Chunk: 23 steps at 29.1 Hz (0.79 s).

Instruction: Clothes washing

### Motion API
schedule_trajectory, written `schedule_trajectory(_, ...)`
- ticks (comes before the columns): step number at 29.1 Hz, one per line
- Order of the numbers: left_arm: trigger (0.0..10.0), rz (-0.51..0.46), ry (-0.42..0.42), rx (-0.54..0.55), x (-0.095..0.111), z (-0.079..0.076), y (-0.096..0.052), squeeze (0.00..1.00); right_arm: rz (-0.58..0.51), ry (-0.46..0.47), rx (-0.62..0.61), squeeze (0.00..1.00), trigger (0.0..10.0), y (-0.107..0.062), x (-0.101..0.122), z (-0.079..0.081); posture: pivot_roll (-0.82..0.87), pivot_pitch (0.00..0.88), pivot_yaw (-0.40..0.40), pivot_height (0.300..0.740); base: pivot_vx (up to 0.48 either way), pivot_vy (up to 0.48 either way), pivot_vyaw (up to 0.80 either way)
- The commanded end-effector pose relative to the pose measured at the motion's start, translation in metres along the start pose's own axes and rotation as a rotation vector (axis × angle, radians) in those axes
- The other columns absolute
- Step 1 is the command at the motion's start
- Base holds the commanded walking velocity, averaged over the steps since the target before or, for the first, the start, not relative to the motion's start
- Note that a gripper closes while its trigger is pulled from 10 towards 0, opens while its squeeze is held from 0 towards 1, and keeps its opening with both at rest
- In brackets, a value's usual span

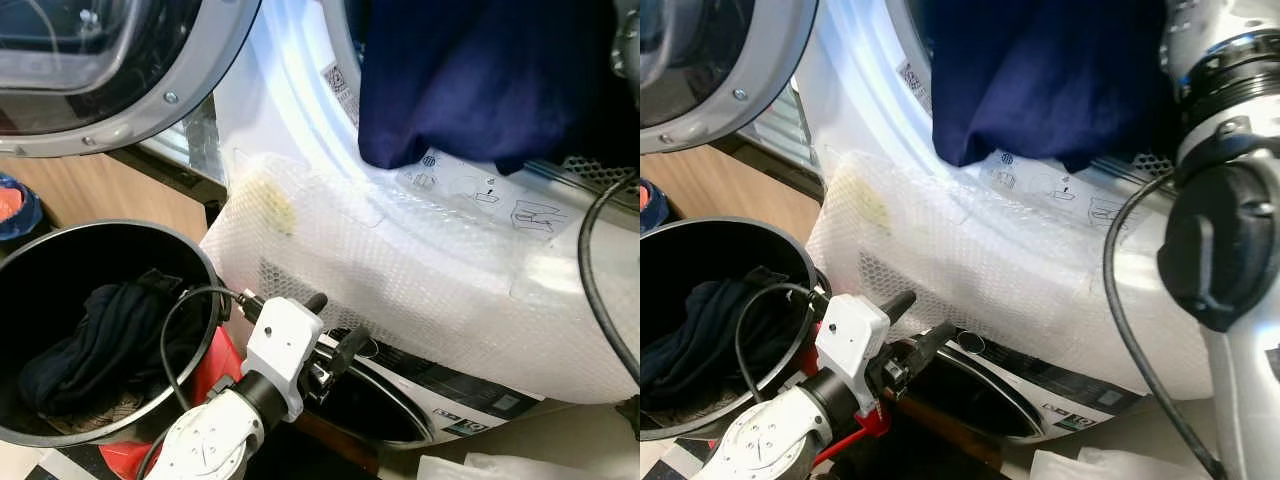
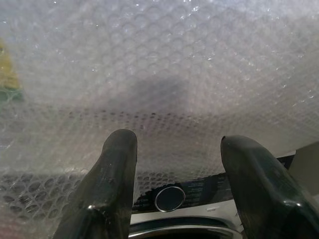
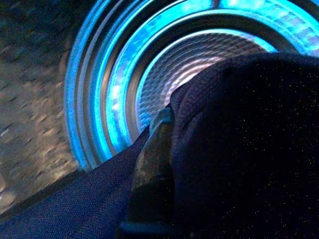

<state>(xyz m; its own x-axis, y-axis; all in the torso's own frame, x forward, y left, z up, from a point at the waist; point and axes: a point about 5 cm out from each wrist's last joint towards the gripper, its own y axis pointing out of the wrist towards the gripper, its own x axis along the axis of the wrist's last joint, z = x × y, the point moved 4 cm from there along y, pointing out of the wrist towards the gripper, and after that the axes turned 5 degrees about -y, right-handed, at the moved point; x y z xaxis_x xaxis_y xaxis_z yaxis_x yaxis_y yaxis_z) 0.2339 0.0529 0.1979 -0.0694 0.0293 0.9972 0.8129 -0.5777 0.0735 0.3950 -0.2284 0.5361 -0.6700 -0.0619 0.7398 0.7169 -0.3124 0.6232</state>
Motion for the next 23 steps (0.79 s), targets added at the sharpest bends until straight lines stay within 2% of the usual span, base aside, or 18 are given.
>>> schedule_trajectory(1, 10.0, -0.01, -0.007, -0.013, 0.005, -0.007, -0.003, 0.0, -0.128, 0.088, -0.068, 0.0, 10.0, 0.005, 0.042, -0.018, 0.04, 0.265, -0.241, 0.74, 0.0, 0.0, 0.0)
schedule_trajectory(4, 10.0, -0.008, -0.013, 0.009, 0.005, -0.005, -0.005, 0.0, -0.226, 0.118, -0.155, 0.0, 10.0, 0.004, 0.064, -0.037, 0.04, 0.262, -0.244, 0.74, 0.0, 0.0, 0.0)
schedule_trajectory(6, 10.0, -0.007, -0.009, 0.02, 0.004, -0.004, -0.005, 0.0, -0.26, 0.144, -0.178, 0.0, 10.0, 0.003, 0.072, -0.043, 0.05, 0.261, -0.246, 0.74, 0.0, 0.0, 0.0)
schedule_trajectory(9, 10.0, -0.011, -0.017, 0.033, 0.005, -0.003, -0.005, 0.0, -0.316, 0.175, -0.202, 0.0, 10.0, 0.002, 0.084, -0.051, 0.05, 0.254, -0.248, 0.74, 0.0, 0.0, 0.0)
schedule_trajectory(13, 10.0, -0.014, -0.018, 0.035, 0.006, -0.004, -0.005, 0.0, -0.339, 0.176, -0.209, 0.0, 10.0, 0.001, 0.089, -0.054, 0.05, 0.254, -0.248, 0.74, 0.0, 0.0, 0.0)
schedule_trajectory(15, 10.0, -0.014, -0.019, 0.036, 0.006, -0.004, -0.004, 0.0, -0.335, 0.161, -0.201, 0.0, 10.0, 0.001, 0.088, -0.051, 0.05, 0.258, -0.245, 0.74, 0.0, 0.0, 0.0)
schedule_trajectory(17, 10.0, -0.013, -0.023, 0.034, 0.006, -0.006, -0.004, 0.0, -0.325, 0.109, -0.16, 0.0, 10.0, 0.001, 0.083, -0.039, 0.04, 0.268, -0.242, 0.74, 0.0, 0.0, 0.0)
schedule_trajectory(20, 10.0, -0.005, -0.028, 0.038, 0.005, -0.006, -0.005, 0.0, -0.312, 0.082, -0.067, 0.0, 10.0, 0.001, 0.075, -0.021, 0.04, 0.275, -0.235, 0.74, 0.0, 0.0, 0.0)
schedule_trajectory(23, 10.0, -0.002, -0.031, 0.039, 0.005, -0.006, -0.005, 0.0, -0.221, 0.046, 0.054, 0.0, 10.0, 0.002, 0.054, 0.004, 0.04, 0.283, -0.232, 0.74, 0.0, 0.0, 0.0)
